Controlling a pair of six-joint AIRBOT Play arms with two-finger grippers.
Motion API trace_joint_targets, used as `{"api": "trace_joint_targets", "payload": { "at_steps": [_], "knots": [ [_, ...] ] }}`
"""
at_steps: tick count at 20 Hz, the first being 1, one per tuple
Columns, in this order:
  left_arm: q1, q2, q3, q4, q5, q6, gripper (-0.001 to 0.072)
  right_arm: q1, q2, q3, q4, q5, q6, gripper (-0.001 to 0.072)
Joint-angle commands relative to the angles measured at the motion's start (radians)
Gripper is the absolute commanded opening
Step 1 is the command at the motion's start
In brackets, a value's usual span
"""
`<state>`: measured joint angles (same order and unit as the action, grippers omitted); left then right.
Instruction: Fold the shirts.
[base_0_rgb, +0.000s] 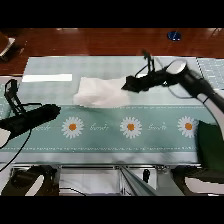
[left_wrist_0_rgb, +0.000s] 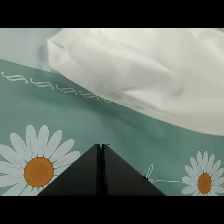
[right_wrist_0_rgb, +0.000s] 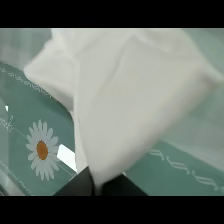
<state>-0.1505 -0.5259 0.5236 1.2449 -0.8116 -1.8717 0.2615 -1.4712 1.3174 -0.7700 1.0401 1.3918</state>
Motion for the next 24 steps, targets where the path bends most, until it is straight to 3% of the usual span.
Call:
{"api": "trace_joint_targets", "payload": {
  "at_steps": [1,5,9,14,18,24],
  "knots": [
    [0.0,0.0,0.0,0.001,0.0,0.002,0.0023,-0.051,0.055,0.296,-0.258,0.255,0.12,0.0023],
    [0.0,0.0,0.0,0.0,0.0,0.012,0.0023,-0.221,0.101,0.497,-0.34,0.403,0.163,0.0023],
    [0.0,0.0,0.0,0.0,0.001,0.013,0.0023,-0.473,0.15,0.558,-0.336,0.463,0.212,0.0023],
    [0.0,-0.002,0.0,-0.004,0.002,0.012,0.0023,-0.804,0.18,0.558,-0.214,0.624,0.277,0.0023],
    [0.0,-0.006,0.0,-0.004,0.03,0.012,0.0023,-0.969,0.223,0.558,-0.349,0.805,0.298,0.0023],
    [0.0,-0.015,0.0,-0.015,0.124,0.012,0.0023,-1.097,0.414,0.358,-0.58,0.816,0.279,0.0023]
  ]
}}
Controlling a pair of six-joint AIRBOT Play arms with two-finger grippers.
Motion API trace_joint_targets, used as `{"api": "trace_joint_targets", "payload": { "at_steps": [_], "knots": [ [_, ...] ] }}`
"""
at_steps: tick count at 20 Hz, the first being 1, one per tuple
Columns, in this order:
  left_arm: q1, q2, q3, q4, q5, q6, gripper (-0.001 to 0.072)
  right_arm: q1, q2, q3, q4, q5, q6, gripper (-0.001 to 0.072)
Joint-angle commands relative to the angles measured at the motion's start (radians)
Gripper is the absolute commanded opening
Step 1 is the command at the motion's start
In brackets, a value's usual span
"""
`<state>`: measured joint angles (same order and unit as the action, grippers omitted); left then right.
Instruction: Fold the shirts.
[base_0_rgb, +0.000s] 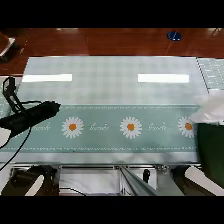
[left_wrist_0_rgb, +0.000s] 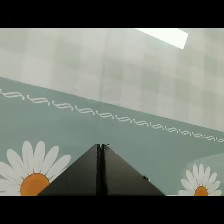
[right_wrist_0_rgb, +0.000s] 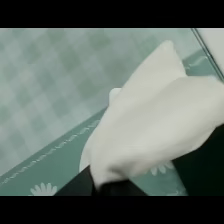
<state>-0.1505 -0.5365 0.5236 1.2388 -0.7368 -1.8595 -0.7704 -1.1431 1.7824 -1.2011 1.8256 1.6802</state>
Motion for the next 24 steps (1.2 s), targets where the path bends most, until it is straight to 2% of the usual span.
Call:
{"api": "trace_joint_targets", "payload": {
  "at_steps": [1,5,9,10,11,12,14,17,18,20,21,23,24],
  "knots": [
    [0.0,-0.009,0.0,-0.013,0.051,0.0,0.0023,-0.084,0.128,-0.183,-0.239,0.031,-0.01,0.0023],
    [0.0,-0.028,0.0,-0.013,0.052,0.008,0.0023,-0.174,0.284,-0.497,-0.535,0.03,-0.068,0.0023],
    [-0.02,-0.052,0.0,-0.013,0.056,0.015,0.0023,-0.195,0.408,-0.812,-0.644,0.028,-0.036,0.0034],
    [-0.034,-0.061,0.0,-0.013,0.057,0.018,0.0023,-0.195,0.43,-0.88,-0.695,0.018,-0.008,0.0188],
    [-0.051,-0.07,0.0,-0.012,0.057,0.019,0.0023,-0.195,0.439,-0.925,-0.712,-0.001,0.002,0.0429],
    [-0.064,-0.08,0.0,-0.012,0.059,0.032,0.0023,-0.193,0.435,-0.943,-0.709,-0.018,-0.003,0.0417],
    [-0.076,-0.094,0.001,-0.012,0.089,0.12,0.0023,-0.174,0.42,-0.916,-0.71,-0.073,-0.003,0.0417],
    [0.003,-0.095,0.063,-0.012,0.151,0.181,0.0023,-0.125,0.366,-0.76,-0.703,-0.172,-0.006,0.0404],
    [0.047,-0.095,0.115,-0.013,0.15,0.192,0.0023,-0.096,0.325,-0.674,-0.677,-0.193,-0.006,0.0349],
    [0.109,-0.098,0.229,-0.013,0.134,0.202,0.0023,-0.025,0.208,-0.495,-0.528,-0.213,-0.01,0.0094],
    [0.117,-0.108,0.291,-0.013,0.134,0.203,0.0023,0.022,0.143,-0.415,-0.402,-0.225,-0.03,0.0024],
    [0.096,-0.168,0.448,-0.055,0.105,0.246,0.0023,0.19,0.03,-0.31,-0.13,-0.316,-0.056,0.0024],
    [0.066,-0.211,0.526,-0.072,0.078,0.256,0.0023,0.296,0.003,-0.302,-0.069,-0.397,-0.082,0.0023]
  ]
}}
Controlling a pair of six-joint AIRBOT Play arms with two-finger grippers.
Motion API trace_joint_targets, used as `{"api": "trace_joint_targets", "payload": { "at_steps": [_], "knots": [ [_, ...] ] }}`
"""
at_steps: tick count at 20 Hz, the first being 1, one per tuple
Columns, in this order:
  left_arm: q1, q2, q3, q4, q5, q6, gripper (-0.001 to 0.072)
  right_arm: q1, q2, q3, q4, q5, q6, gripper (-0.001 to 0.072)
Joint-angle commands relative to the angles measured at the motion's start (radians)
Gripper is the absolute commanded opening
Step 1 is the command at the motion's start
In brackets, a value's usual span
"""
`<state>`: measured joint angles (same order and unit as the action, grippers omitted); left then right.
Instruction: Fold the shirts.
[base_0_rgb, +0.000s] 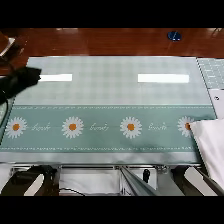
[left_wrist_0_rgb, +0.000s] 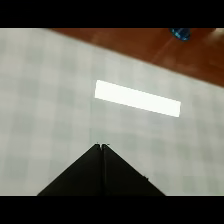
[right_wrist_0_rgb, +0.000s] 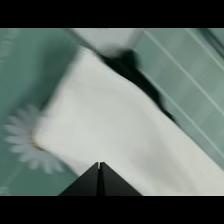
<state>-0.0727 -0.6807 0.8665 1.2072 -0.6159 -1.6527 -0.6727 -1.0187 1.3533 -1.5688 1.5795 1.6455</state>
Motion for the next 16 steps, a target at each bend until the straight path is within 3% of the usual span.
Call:
{"api": "trace_joint_targets", "payload": {
  "at_steps": [1,4,6,9,16],
  "knots": [
    [-0.048,-0.103,0.238,-0.04,-0.061,0.049,0.0023,0.326,-0.142,0.127,0.302,-0.228,-0.064,0.0024],
    [-0.171,-0.192,0.243,0.022,-0.171,0.095,0.0022,0.667,-0.188,0.047,0.102,-0.36,-0.058,0.0024],
    [-0.212,-0.261,0.154,0.124,-0.232,0.058,0.0023,0.792,-0.209,-0.084,-0.021,-0.438,0.023,0.0023],
    [-0.183,-0.346,0.097,0.155,-0.294,0.059,0.0023,0.832,-0.229,-0.224,-0.033,-0.492,0.029,0.0024],
    [-0.182,-0.362,0.097,0.154,-0.294,0.062,0.0023,0.832,-0.225,-0.232,-0.039,-0.463,0.037,0.0024]
  ]
}}
